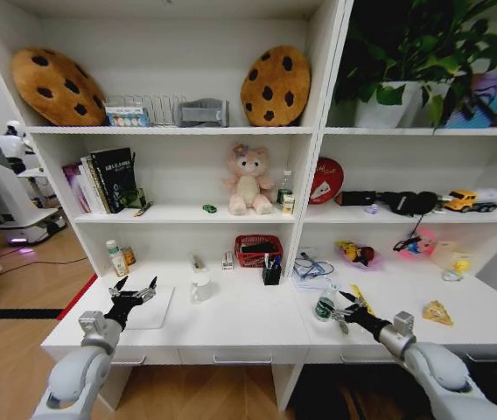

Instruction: Organize the objects on the table.

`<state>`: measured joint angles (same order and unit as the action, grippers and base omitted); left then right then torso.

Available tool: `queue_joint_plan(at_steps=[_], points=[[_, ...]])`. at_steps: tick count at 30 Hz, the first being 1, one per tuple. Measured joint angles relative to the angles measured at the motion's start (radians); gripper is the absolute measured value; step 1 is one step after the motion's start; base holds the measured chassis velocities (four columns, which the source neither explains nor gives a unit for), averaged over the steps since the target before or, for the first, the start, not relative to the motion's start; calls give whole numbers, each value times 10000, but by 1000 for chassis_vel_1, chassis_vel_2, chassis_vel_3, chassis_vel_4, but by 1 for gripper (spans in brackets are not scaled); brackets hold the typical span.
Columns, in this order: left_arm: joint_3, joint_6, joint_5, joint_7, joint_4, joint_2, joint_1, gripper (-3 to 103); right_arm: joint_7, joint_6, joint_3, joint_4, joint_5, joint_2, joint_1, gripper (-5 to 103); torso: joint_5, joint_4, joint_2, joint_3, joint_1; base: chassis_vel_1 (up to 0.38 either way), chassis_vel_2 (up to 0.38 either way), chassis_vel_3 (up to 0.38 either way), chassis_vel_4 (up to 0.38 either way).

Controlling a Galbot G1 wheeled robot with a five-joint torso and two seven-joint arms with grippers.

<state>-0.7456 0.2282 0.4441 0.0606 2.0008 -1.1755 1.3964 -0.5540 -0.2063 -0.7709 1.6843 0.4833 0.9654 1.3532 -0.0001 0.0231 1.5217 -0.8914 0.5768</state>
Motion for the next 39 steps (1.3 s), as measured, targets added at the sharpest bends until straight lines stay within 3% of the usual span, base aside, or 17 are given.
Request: queue_joint_plan(at_steps=[24,28,30,34,35,36,39], points=[[0,0,0,0,0,0,1,100,1053,-159,1124,-767,-41,267,-763,101,0,0,0,1,0,0,0,0,0],[0,0,0,0,0,0,0,100,1343,-162,1198,-991,-23,272,-974,82,0,-1,0,1,0,0,0,0,0],[0,0,0,0,0,0,0,100,1371,-162,1214,-1003,-21,268,-997,82,0,-1,0,1,0,0,0,0,0],[0,0,0,0,0,0,0,100,1428,-163,1236,-1006,-17,263,-1018,71,0,-1,0,0,0,0,0,0,0],[0,0,0,0,0,0,0,100,1464,-163,1249,-1003,-16,264,-1026,60,1,-1,0,1,0,0,0,0,0],[0,0,0,0,0,0,0,100,1464,-163,1249,-1003,-16,264,-1026,60,1,-1,0,1,0,0,0,0,0],[0,0,0,0,0,0,0,100,1580,-44,1296,-684,-135,348,-928,44,1,-1,0,0,0,0,0,0,0]])
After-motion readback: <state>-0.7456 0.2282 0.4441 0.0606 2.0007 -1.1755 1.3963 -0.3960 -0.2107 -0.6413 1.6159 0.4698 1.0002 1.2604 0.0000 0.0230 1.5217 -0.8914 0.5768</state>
